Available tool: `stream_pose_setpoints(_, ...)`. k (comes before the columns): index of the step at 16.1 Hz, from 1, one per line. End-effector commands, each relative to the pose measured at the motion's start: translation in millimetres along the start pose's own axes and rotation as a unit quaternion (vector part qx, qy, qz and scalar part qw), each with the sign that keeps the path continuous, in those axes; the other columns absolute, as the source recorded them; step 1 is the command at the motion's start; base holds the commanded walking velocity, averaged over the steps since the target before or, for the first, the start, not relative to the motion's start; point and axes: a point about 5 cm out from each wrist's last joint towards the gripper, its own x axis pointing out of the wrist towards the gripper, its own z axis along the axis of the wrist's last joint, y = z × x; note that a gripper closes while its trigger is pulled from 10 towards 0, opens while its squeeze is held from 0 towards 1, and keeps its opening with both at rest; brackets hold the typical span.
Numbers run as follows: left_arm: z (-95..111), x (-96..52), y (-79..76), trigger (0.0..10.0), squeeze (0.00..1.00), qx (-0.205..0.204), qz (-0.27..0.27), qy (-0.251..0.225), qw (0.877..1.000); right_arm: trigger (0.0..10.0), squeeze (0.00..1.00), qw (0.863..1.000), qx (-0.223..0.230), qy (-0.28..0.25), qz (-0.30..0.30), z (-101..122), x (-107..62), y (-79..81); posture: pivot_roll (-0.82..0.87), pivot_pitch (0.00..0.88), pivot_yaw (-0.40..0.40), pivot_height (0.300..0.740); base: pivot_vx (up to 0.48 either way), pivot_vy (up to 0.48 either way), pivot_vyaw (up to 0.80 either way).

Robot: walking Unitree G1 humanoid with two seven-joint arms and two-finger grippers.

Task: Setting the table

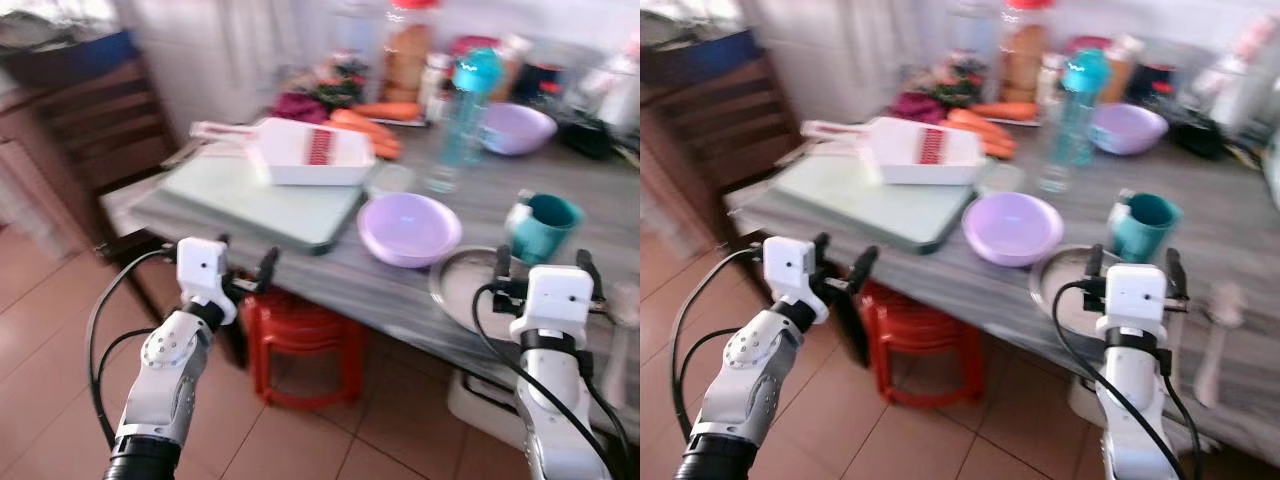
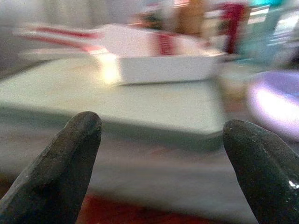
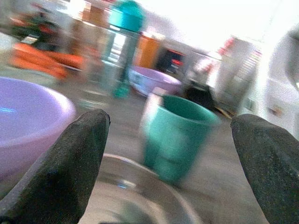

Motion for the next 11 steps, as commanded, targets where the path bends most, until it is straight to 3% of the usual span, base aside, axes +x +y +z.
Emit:
stream_pose_setpoints(1,-3,-1.8,9.4,10.0,0.0,0.028,0.037,0.006,0.999,10.0,0.0,1.0,0.0,-0.024,0.013,10,2.3,4.3,0.0,0.0,0.06,0.74,0.0,0.0,0.8)
stream_pose_setpoints(3,-17,-4.8,9.6,10.0,0.0,0.014,0.022,0.031,0.999,10.0,0.0,0.998,-0.013,-0.032,0.045,8,3.5,17.3,0.01,0.0,0.062,0.74,0.0,0.0,0.8)
stream_pose_setpoints(5,-23,-4.1,9.3,10.0,0.0,0.042,0.032,0.035,0.998,10.0,0.0,0.997,-0.017,-0.035,0.073,6,3.2,29.4,0.0,0.0,0.056,0.74,0.0,0.0,0.8)
stream_pose_setpoints(8,-36,-4.3,21.3,10.0,0.0,0.071,0.085,0.061,0.992,10.0,0.0,0.991,-0.012,-0.041,0.123,6,-1.1,51.9,-0.01,0.0,0.048,0.74,0.0,0.0,0.8)
stream_pose_setpoints(9,-40,-5.9,31.4,10.0,0.0,0.121,0.125,0.068,0.982,10.0,0.0,0.989,-0.014,-0.049,0.142,6,-3.2,59.3,0.0,0.0,0.046,0.74,0.0,0.0,0.8)
stream_pose_setpoints(11,-50,-10.0,43.5,10.0,0.0,0.124,0.163,0.093,0.974,10.0,0.0,0.985,-0.012,-0.052,0.163,6,-6.7,66.0,0.0,0.0,0.048,0.74,0.0,0.0,0.8)
